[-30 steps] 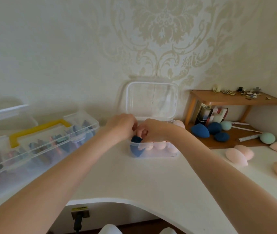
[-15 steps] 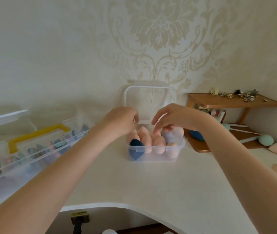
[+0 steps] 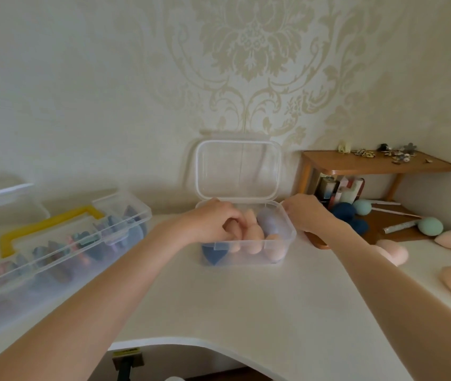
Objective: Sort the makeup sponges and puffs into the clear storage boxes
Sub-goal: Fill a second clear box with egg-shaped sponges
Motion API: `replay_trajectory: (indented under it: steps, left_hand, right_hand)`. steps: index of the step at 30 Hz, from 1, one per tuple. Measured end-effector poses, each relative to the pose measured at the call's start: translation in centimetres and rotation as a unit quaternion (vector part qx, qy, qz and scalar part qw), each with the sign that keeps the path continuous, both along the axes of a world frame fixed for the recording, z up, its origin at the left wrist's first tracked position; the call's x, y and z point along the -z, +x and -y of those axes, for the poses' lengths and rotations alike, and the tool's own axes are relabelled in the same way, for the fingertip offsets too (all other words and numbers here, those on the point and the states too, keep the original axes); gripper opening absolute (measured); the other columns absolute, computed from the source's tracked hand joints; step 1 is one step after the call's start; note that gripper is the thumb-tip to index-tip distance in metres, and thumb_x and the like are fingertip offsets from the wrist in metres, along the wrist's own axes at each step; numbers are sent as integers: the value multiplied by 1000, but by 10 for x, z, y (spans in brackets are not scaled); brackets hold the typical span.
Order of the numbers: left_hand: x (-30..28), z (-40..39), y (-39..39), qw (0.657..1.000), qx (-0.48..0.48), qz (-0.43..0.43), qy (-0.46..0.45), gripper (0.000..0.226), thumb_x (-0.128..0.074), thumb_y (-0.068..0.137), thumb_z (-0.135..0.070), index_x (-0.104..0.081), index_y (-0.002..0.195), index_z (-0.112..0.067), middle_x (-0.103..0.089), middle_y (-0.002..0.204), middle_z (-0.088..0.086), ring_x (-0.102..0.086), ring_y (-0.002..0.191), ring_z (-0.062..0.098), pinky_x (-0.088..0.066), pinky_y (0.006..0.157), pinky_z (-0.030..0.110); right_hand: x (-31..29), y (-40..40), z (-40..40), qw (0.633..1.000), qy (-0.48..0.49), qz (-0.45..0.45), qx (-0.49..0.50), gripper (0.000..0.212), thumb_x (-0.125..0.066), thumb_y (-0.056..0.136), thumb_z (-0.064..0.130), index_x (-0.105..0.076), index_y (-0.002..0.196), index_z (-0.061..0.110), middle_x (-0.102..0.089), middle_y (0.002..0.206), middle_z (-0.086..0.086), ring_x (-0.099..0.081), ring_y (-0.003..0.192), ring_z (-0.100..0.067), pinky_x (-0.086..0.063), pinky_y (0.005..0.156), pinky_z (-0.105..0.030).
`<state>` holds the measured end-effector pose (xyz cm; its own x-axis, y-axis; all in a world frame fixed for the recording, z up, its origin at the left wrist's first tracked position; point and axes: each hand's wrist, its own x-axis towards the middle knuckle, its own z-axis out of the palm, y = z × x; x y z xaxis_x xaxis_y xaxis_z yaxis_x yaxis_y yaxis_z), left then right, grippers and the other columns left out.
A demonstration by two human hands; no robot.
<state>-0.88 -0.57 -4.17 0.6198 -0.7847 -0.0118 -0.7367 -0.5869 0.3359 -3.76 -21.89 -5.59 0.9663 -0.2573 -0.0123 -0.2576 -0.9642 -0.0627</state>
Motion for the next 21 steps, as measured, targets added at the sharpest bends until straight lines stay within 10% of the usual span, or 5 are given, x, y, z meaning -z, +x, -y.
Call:
replay_trajectory:
  steps: [6, 10, 14, 18, 21]
  left_hand:
    - [2, 1, 4, 1000, -17, -1, -20, 37, -56, 74, -30, -65, 110, -26, -51, 84, -9, -54, 85, 14, -48, 85, 30]
    - [2, 1, 5, 998, -57, -7, -32, 26, -59, 83, -22, -62, 108, -22, -47, 88, -8, -53, 84, 13, -45, 82, 26]
    - [6, -1, 1, 998, -48, -5, -30, 19, -56, 85, -28, -61, 97, -14, -59, 77, -3, -56, 75, 21, -40, 62, 23]
    - [8, -5, 3, 999, -43, 1, -29, 13, -53, 86, -23, -59, 86, -11, -63, 77, -1, -57, 73, 18, -45, 66, 26]
    - [9, -6, 8, 999, -44, 8, -19, 13, -50, 87, -13, -53, 76, -19, -51, 65, -10, -48, 63, 11, -36, 57, 18]
  right_hand:
    - [-56, -26, -17, 966, 139, 212, 58, 17, -52, 84, 24, -45, 97, 15, -56, 81, -4, -53, 71, -21, -36, 57, -29]
    - [-72, -41, -45, 936, 336, 62, -82, 27, -64, 85, 28, -49, 103, 15, -65, 73, -3, -48, 46, -10, -40, 47, -20]
    - [-66, -37, -54, 891, 408, -110, -164, 27, -63, 87, 16, -60, 114, 14, -67, 100, -12, -61, 76, -14, -52, 73, -22]
    - [-54, -26, -57, 870, 400, -235, -165, 35, -54, 92, 8, -57, 126, 15, -59, 127, -15, -60, 104, -23, -49, 97, -30]
    - [-51, -19, -68, 921, 264, -230, -171, 32, -58, 88, 11, -61, 117, 23, -61, 123, -8, -61, 108, -23, -49, 96, -30]
